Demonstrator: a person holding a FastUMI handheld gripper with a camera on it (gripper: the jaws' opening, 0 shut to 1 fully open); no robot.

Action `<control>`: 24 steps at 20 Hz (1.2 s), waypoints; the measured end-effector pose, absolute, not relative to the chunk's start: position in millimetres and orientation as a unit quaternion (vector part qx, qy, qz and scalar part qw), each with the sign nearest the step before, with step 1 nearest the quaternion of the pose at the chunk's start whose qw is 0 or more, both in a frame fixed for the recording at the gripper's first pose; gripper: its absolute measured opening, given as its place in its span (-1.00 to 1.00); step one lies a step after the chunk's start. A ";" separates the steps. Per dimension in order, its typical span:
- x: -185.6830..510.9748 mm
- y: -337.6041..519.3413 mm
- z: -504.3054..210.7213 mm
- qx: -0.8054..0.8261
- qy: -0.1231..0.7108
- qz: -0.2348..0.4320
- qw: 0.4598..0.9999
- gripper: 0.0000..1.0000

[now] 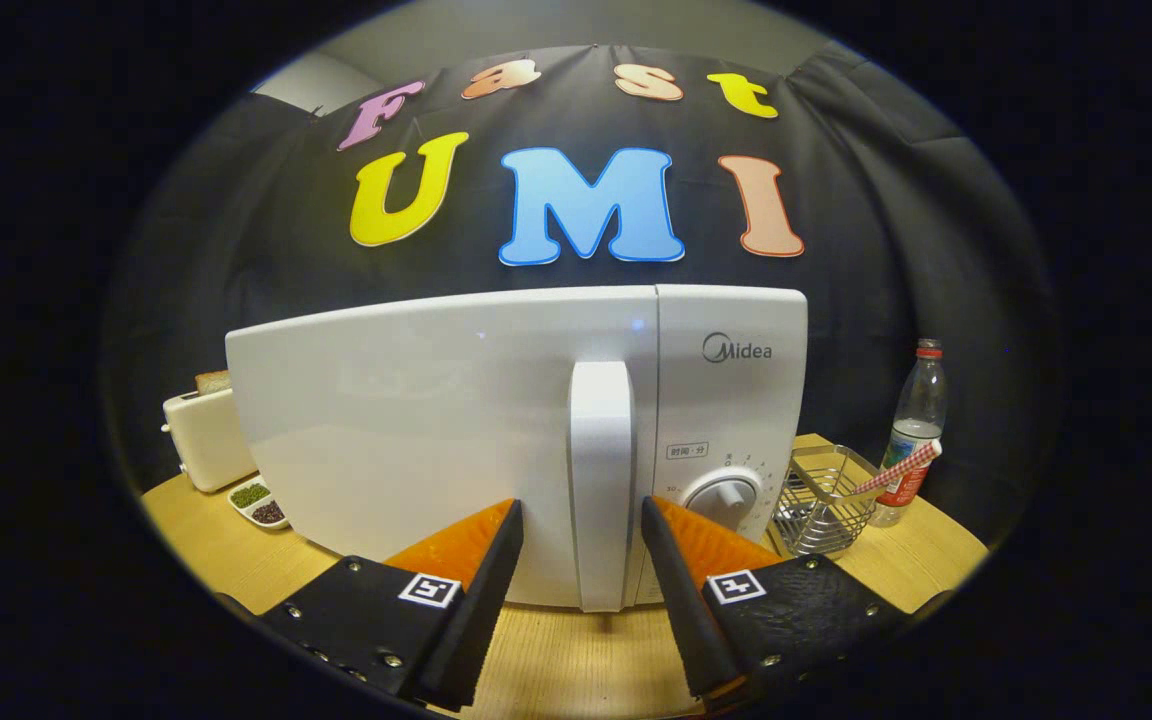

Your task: Open the microwave, put the food inside, and close the microwave door.

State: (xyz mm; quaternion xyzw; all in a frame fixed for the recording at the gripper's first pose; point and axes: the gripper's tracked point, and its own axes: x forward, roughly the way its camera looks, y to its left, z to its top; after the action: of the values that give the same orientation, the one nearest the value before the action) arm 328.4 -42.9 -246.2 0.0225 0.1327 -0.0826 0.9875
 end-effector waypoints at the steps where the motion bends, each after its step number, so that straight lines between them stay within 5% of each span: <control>1: 326.3 -44.8 -246.8 0.014 0.133 -0.092 0.987 0.50; 3: 322.9 -46.8 -235.0 -0.013 0.112 -0.100 0.989 0.13; 4: 323.8 -46.7 -223.0 -0.020 0.093 -0.103 0.990 -0.37; 10: 322.1 -45.4 -212.5 -0.007 0.091 -0.107 0.990 -0.64; 24: 236.8 3.1 -201.5 0.003 0.102 -0.019 0.995 -0.75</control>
State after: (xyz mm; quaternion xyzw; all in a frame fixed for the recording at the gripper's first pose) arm 236.8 3.1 -201.5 0.0032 0.1021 -0.0195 0.9946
